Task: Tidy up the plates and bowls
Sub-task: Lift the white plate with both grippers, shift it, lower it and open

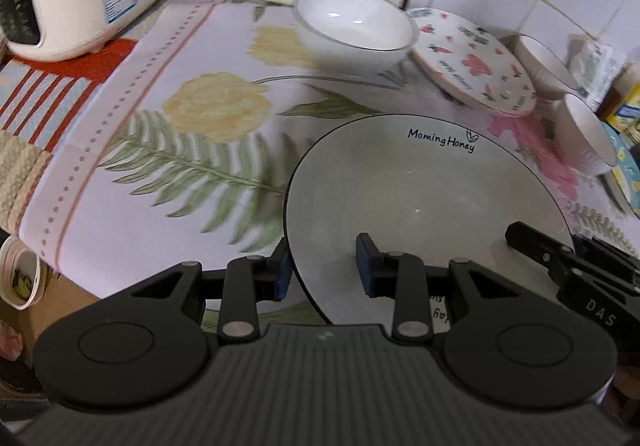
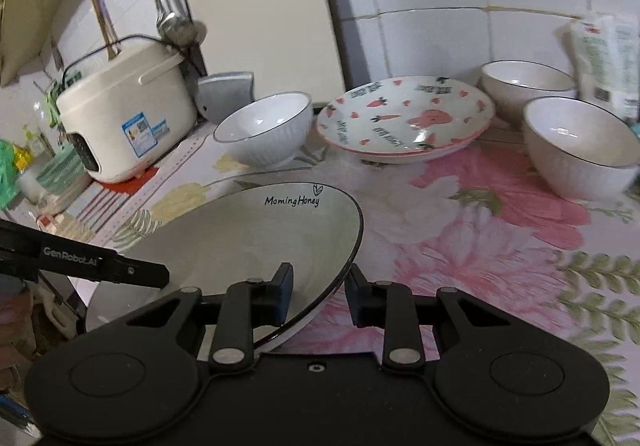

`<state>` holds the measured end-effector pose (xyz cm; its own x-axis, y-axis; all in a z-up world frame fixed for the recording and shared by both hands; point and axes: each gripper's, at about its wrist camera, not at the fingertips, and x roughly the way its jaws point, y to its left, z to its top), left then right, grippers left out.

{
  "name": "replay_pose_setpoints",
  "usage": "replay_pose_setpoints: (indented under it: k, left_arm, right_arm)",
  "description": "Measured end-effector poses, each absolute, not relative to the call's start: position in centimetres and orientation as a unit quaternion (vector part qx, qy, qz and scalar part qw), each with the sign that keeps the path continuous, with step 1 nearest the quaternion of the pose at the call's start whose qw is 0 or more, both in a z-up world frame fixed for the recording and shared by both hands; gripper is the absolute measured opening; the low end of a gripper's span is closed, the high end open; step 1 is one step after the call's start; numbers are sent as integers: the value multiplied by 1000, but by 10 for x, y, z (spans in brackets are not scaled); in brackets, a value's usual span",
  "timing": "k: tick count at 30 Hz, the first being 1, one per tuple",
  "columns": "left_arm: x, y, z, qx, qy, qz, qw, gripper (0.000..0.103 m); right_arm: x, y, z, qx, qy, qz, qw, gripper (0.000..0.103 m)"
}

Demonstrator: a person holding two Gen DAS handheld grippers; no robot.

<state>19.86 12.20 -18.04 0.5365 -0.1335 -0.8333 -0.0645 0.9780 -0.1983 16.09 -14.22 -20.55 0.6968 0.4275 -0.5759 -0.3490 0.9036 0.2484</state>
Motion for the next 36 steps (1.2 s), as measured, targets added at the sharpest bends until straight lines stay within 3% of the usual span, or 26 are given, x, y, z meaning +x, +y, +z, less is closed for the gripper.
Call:
replay_pose_setpoints:
  k: [19,36]
  left_arm:
    - [197,24,-147,-68,482,-80,870,31]
    - [231,-11,-172,-75,509,-89,853,31]
  right_arm:
    - [124,-244,-176,88,319,180,926,33]
    - [146,-285,-196,82,323,185,925,33]
